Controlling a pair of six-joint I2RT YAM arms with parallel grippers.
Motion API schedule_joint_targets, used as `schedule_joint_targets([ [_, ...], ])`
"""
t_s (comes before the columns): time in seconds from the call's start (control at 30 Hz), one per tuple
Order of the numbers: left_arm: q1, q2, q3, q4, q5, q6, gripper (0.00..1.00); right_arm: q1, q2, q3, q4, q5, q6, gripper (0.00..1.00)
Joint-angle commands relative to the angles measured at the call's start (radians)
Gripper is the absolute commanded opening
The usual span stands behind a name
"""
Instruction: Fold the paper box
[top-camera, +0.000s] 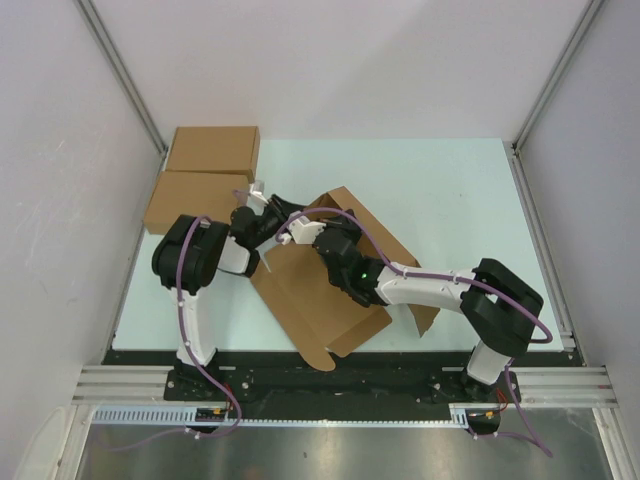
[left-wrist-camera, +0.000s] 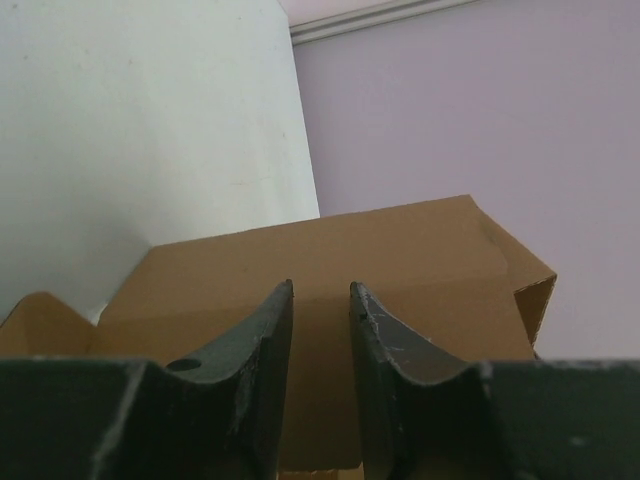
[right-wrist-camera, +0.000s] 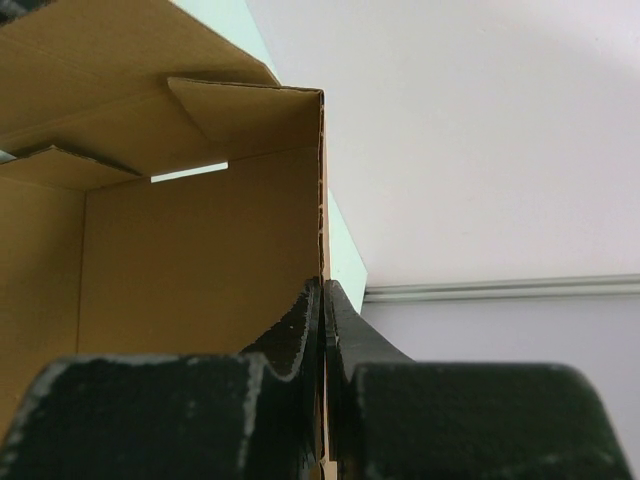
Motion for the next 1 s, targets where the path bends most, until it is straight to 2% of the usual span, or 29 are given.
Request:
schedule_joint_targets([
  [0.0, -0.006, -0.070, -0.052, 0.176, -0.018, 0.018, 0.35, 0.008, -0.028, 0.000, -0.044, -0.033, 0.057, 0.00],
  [0.13, -0.007, -0.079, -0.072, 0.188, -0.021, 0.013, 0.35, 0.013, -0.011, 0.000, -0.048, -0.033, 0.054, 0.00],
  [0.43, -0.029, -0.087, -0.143, 0.326, -0.039, -0.013, 0.36, 0.027, -0.009, 0.000, -0.040, -0.029, 0.055, 0.01],
  [0.53, -0.049, -0.090, -0.162, 0.395, -0.039, 0.004, 0.38, 0.028, -0.009, 0.000, -0.058, -0.031, 0.069, 0.02],
  [0.6, -0.069, -0.115, -0.166, 0.380, -0.041, 0.039, 0.38, 0.031, -0.008, 0.000, -0.068, -0.031, 0.078, 0.03],
  [0.9, -0.083, -0.132, -0.176, 0.329, -0.059, 0.078, 0.38, 0.042, -0.017, 0.005, -0.060, -0.019, 0.094, 0.21],
  [0.97, -0.083, -0.129, -0.176, 0.331, -0.061, 0.069, 0.37, 0.042, -0.021, 0.008, -0.074, -0.020, 0.103, 0.28],
])
